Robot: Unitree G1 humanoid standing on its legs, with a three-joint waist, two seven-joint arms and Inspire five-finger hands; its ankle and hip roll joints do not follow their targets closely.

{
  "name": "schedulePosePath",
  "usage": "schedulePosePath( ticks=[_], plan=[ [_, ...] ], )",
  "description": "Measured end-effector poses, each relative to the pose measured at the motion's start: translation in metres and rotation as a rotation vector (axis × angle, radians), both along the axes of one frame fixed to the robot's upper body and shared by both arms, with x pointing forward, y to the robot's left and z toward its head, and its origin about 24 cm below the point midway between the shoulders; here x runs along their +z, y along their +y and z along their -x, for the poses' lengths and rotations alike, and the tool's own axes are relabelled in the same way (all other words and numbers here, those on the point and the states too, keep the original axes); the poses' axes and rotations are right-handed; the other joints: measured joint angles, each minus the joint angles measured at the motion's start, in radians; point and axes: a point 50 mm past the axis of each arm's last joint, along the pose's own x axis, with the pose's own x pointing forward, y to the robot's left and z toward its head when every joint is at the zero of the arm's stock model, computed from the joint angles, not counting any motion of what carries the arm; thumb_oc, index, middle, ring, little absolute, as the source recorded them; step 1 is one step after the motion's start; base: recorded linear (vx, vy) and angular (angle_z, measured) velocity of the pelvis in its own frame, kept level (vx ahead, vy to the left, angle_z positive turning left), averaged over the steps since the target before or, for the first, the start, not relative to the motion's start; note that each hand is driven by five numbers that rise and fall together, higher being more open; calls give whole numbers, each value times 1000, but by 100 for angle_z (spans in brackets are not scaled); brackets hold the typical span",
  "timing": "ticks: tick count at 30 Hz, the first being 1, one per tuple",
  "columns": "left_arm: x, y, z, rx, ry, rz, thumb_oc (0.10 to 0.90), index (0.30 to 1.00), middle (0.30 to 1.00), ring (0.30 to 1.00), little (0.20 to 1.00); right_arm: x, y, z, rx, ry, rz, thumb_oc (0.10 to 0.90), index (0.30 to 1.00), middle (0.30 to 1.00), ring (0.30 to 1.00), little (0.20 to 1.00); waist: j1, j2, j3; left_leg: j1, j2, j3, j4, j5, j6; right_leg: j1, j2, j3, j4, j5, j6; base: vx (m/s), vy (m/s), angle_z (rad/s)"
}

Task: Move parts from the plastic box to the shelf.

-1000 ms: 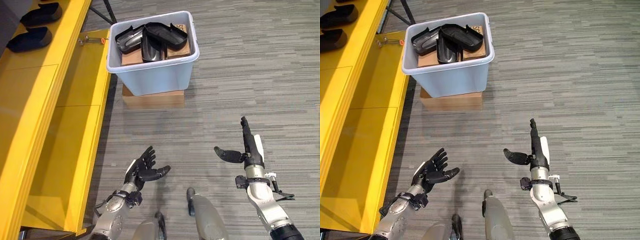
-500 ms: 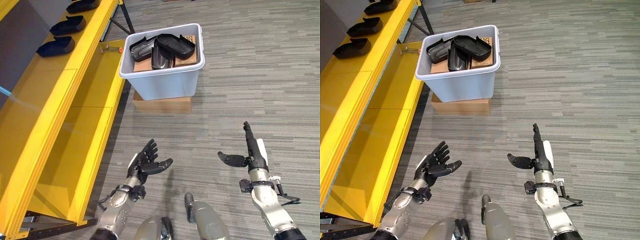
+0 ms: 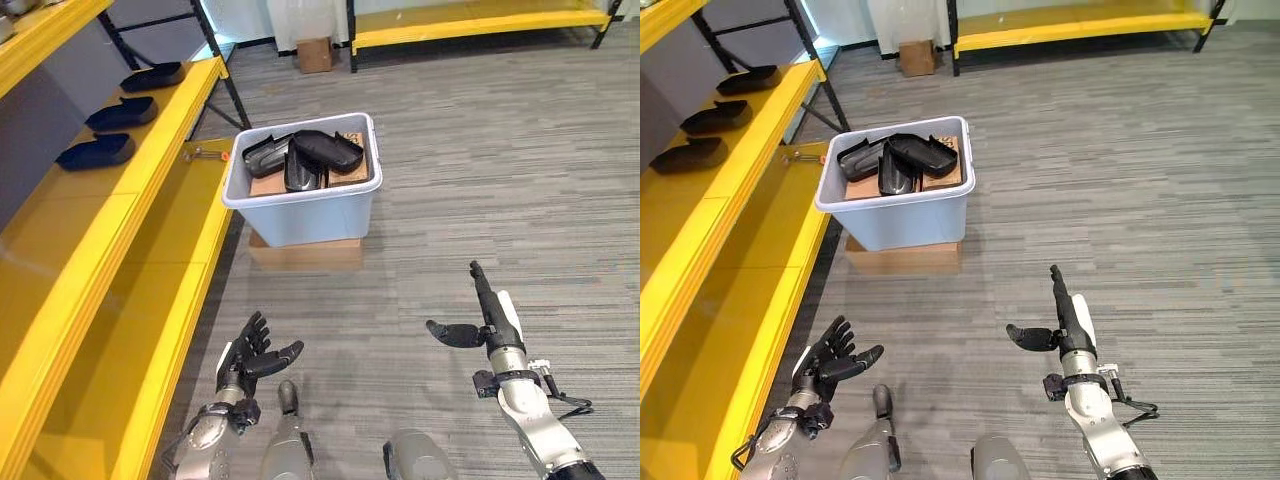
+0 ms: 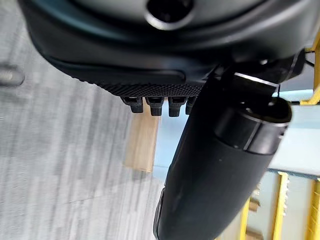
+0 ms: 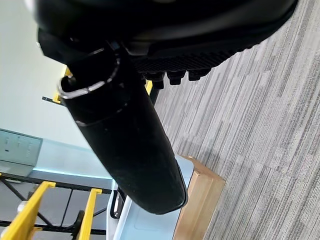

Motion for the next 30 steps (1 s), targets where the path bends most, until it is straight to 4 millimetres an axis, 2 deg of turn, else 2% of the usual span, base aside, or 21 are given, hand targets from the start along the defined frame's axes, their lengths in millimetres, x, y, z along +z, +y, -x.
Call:
schedulePosePath(
  ticks=[2, 3, 6, 7, 8, 9, 11, 12, 14, 17, 19, 20, 21, 22, 23, 24, 25, 26, 27, 29, 30],
  plan=[
    [5, 0, -5, -8, -23, -16, 900, 1000, 1000, 1000, 1000, -3, 0, 5, 2, 12, -7, 900, 1000, 1000, 1000, 1000, -2, 5, -2, 18, -29, 22, 49, -1, 25, 41, -5, -9, -23, -27, 28, 340, 95, 13],
    [10, 0, -10, -22, -39, -44, 900, 1000, 1000, 1000, 1000, -5, 2, 6, 4, 16, -12, 900, 1000, 1000, 1000, 1000, 12, -11, -7, -1, -47, 56, 91, 5, 16, 42, -36, -7, -22, -53, 33, 197, 61, 9],
    [29, -2, -23, -72, -111, -86, 900, 1000, 1000, 1000, 1000, 4, 6, -1, 12, -45, -16, 900, 1000, 1000, 1000, 1000, 26, -15, -13, -50, -92, 88, 92, 18, 13, 3, -106, -31, -33, -58, 51, 151, 51, 8],
    [46, -1, -33, -89, -175, -110, 900, 1000, 1000, 1000, 1000, 12, 12, -10, 26, -82, -21, 900, 1000, 1000, 1000, 1000, 38, -8, -13, -83, -101, 133, 92, 50, 32, -31, -148, -67, -37, -56, 65, 244, -23, -6],
    [52, -2, -38, -96, -199, -113, 900, 1000, 1000, 1000, 1000, 14, 14, -12, 30, -88, -34, 900, 1000, 1000, 1000, 1000, 52, 3, -13, -87, -101, 148, 95, 112, 62, -23, -160, -80, -49, -55, 86, 245, -34, -4],
    [55, -2, -42, -96, -211, -116, 900, 1000, 1000, 1000, 1000, 13, 17, -13, 24, -89, -47, 900, 1000, 1000, 1000, 1000, 57, -8, -10, -89, -115, 157, 112, 85, 75, -9, -180, -86, -61, -58, 100, 234, -82, -9],
    [62, -3, -46, -97, -237, -145, 900, 1000, 1000, 1000, 1000, 15, 26, -15, 52, -104, -58, 900, 1000, 1000, 1000, 1000, 96, -9, -8, -88, -123, 190, 140, 51, 84, 17, -216, -127, -99, -39, 89, 244, -33, -23],
    [65, -3, -48, -107, -244, -162, 900, 1000, 1000, 1000, 1000, 17, 30, -17, 52, -118, -67, 900, 1000, 1000, 1000, 1000, 104, -13, -6, -92, -129, 193, 157, 28, 95, 26, -224, -145, -115, -19, 107, 308, 60, -16],
    [65, -2, -49, -118, -233, -176, 900, 1000, 1000, 1000, 1000, 19, 40, -20, 42, -139, -93, 900, 1000, 1000, 1000, 1000, 109, -21, -1, -85, -142, 188, 189, -15, 91, 34, -232, -152, -110, 22, 125, 325, 97, -9],
    [61, -4, -47, -166, -204, -190, 900, 1000, 1000, 1000, 1000, 20, 43, -21, 13, -158, -112, 900, 1000, 1000, 1000, 1000, 107, -24, 0, -64, -153, 205, 194, -53, 106, 31, -253, -133, -82, 63, 109, 263, 146, -16],
    [59, -6, -47, -192, -196, -183, 900, 1000, 1000, 1000, 1000, 22, 41, -22, -1, -169, -111, 900, 1000, 1000, 1000, 1000, 107, -26, 0, -64, -173, 217, 220, -85, 134, 11, -278, -133, -26, 81, 116, 322, 188, -8],
    [57, -8, -47, -211, -181, -182, 900, 1000, 1000, 1000, 1000, 21, 40, -22, -10, -166, -108, 900, 1000, 1000, 1000, 1000, 102, -27, 1, -51, -190, 218, 228, -105, 144, -27, -302, -128, 61, 109, 124, 297, 106, 4],
    [52, -8, -42, -229, -161, -180, 900, 1000, 1000, 1000, 1000, 18, 40, -19, -15, -156, -107, 900, 1000, 1000, 1000, 1000, 94, -24, 0, -10, -197, 225, 212, -112, 155, -75, -315, -98, 190, 171, 105, 285, 47, 4],
    [50, -8, -39, -231, -154, -178, 900, 1000, 1000, 1000, 1000, 17, 39, -18, -17, -150, -106, 900, 1000, 1000, 1000, 1000, 96, -25, 0, 11, -202, 224, 200, -123, 154, -86, -312, -80, 232, 185, 103, 245, 0, -14],
    [48, -5, -33, -227, -142, -180, 900, 1000, 1000, 1000, 1000, 15, 40, -15, -14, -144, -94, 900, 1000, 1000, 1000, 1000, 102, -24, 0, 48, -201, 230, 176, -122, 164, -122, -287, -56, 286, 182, 108, 290, -69, -30],
    [43, 0, -26, -212, -124, -177, 900, 1000, 1000, 1000, 1000, 16, 41, -15, -3, -153, -78, 900, 1000, 1000, 1000, 1000, 98, -11, 0, 77, -191, 235, 141, -125, 176, -179, -247, -61, 313, 154, 114, 307, -96, -32],
    [42, 1, -23, -210, -115, -175, 900, 1000, 1000, 1000, 1000, 17, 41, -15, 1, -155, -72, 900, 1000, 1000, 1000, 1000, 93, -6, 0, 96, -188, 234, 117, -115, 167, -202, -221, -69, 283, 137, 118, 328, -153, -28],
    [38, 3, -18, -213, -98, -169, 900, 1000, 1000, 1000, 1000, 18, 40, -16, 21, -155, -52, 900, 1000, 1000, 1000, 1000, 84, 6, 3, 142, -186, 236, 48, -92, 158, -218, -183, -120, 111, 96, 111, 326, -164, -12],
    [36, 4, -16, -213, -91, -167, 900, 1000, 1000, 1000, 1000, 19, 39, -16, 29, -156, -38, 900, 1000, 1000, 1000, 1000, 65, 8, 1, 165, -184, 240, 15, -75, 159, -230, -149, -153, -44, 111, 108, 417, -204, -1],
    [36, 1, -17, -218, -95, -157, 900, 1000, 1000, 1000, 1000, 21, 33, -15, 29, -157, -25, 900, 1000, 1000, 1000, 1000, 36, 5, 1, 200, -193, 221, -12, -81, 151, -284, -107, -160, -250, 200, 111, 478, -268, 31],
    [36, -1, -18, -233, -95, -151, 900, 1000, 1000, 1000, 1000, 21, 28, -14, 31, -151, -10, 900, 1000, 1000, 1000, 1000, 6, 4, 2, 222, -204, 196, -20, -93, 149, -309, -99, -138, -383, 287, 132, 335, -238, 50]
  ],
)
